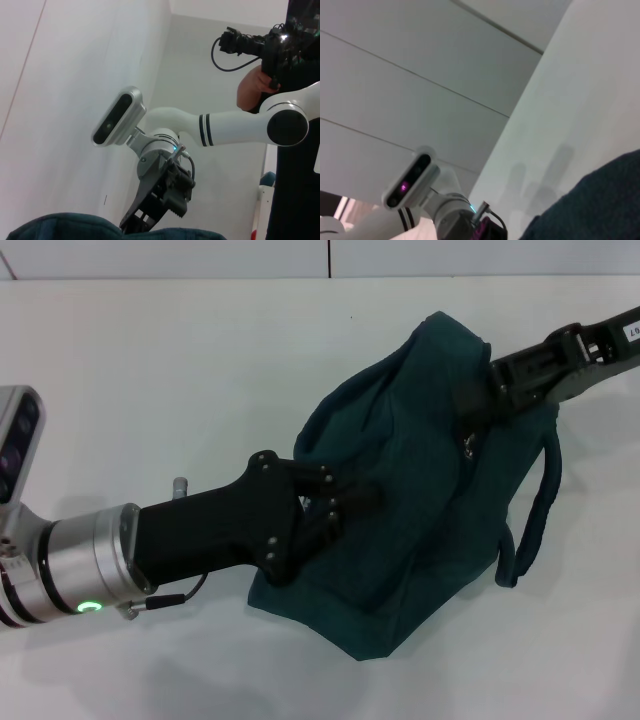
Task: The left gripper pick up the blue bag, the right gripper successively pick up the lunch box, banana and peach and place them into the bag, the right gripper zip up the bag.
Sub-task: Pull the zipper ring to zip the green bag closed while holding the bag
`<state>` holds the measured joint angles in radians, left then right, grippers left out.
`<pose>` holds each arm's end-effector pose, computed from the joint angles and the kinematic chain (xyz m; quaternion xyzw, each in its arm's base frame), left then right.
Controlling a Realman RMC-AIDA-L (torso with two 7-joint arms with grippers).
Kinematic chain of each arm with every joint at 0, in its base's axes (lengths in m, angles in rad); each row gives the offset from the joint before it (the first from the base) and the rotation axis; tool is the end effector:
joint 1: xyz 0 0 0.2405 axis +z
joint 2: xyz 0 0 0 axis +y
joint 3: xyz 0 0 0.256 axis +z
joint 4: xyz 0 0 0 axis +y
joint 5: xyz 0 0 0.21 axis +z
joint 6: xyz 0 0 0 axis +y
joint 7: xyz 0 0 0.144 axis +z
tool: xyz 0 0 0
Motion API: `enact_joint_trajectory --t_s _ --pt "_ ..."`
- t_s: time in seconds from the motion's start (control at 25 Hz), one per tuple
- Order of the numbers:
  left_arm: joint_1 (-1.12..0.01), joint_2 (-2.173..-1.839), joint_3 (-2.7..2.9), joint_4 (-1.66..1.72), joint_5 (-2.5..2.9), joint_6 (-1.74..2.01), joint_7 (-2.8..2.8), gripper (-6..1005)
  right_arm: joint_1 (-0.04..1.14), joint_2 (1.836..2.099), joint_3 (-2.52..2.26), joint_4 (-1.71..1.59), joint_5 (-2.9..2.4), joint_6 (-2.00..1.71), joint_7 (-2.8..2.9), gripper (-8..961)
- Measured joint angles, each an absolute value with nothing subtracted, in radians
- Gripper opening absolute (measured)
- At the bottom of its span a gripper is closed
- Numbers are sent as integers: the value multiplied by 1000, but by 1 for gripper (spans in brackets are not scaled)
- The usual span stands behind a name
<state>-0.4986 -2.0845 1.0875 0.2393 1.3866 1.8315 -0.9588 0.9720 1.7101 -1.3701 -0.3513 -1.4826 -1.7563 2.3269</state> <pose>-0.2223 0.2597 -0.0437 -0.8696 -0.1256 -0.4767 0.0269 0.1432 0.3898 0.0596 0.8618 -0.4652 -0.1256 0.1582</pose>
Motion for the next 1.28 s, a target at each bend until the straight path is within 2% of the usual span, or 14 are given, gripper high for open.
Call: enact_joint_trajectory --t_s 0.32,0.92,1.28 --pt "-499 -2085 1088 239 1387 1831 -959 49 967 1706 -1367 -462 -1558 -1778 2323 819" --pt "-500 -2084 1088 241 1374 1832 -957 50 1039 1713 -1365 -490 -1685 -1835 2322 816" --pt "-506 -2083 1087 241 1355 1833 -958 50 1047 1729 -1365 -489 -1686 -1861 2322 815"
